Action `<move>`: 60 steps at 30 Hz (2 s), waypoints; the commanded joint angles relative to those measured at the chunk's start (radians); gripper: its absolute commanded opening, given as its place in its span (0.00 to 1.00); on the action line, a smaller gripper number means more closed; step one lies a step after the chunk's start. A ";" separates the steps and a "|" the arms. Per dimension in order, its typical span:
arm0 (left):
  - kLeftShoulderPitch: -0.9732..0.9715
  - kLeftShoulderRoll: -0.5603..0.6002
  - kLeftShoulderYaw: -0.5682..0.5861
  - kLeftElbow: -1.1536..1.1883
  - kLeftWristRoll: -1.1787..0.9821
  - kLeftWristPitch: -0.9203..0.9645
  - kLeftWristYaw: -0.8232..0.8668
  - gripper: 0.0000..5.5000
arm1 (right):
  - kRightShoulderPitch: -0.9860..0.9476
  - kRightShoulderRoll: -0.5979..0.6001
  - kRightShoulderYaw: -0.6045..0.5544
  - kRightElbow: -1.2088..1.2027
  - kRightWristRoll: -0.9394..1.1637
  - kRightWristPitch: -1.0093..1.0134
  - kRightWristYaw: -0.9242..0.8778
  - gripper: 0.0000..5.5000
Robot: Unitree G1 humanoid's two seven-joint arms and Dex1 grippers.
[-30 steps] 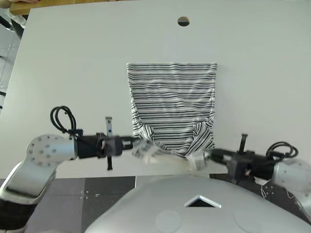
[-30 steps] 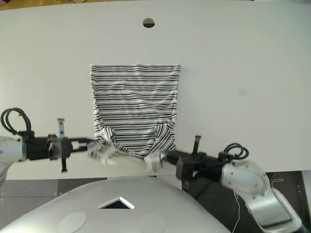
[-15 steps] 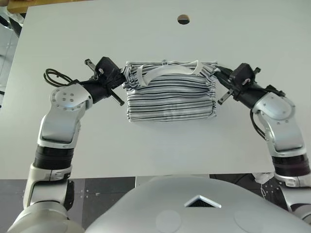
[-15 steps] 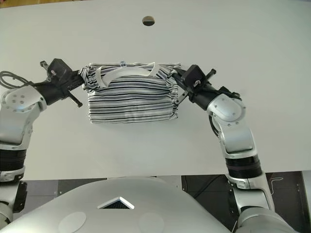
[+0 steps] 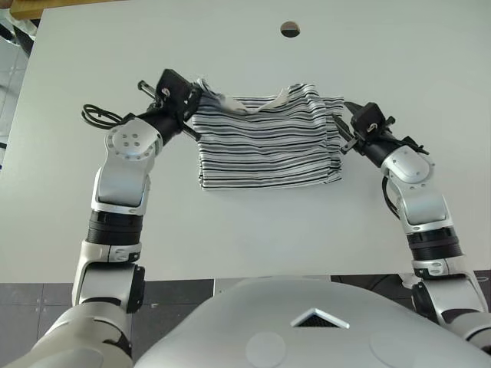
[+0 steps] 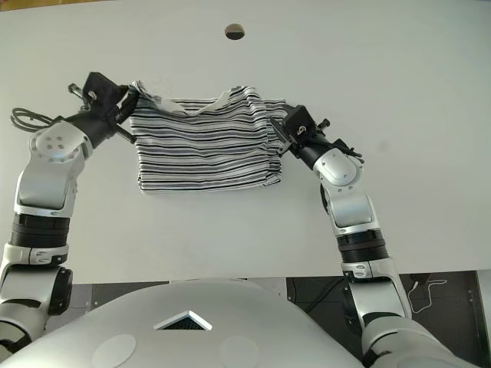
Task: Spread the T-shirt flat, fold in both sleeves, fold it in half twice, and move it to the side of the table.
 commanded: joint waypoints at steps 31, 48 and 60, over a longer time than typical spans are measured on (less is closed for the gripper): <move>0.259 0.306 -0.273 -0.228 0.141 0.027 -0.459 0.03 | 0.023 -0.254 0.303 -0.048 -0.355 0.031 0.376 0.02; 0.101 0.239 -0.131 -0.059 0.071 -0.142 -0.432 0.02 | 0.265 -0.149 0.299 -0.706 -0.289 0.325 0.393 0.05; 0.653 0.544 0.008 -0.404 0.225 -0.609 -0.568 0.36 | 0.607 -0.493 -0.050 -0.761 -0.216 -0.037 0.471 0.43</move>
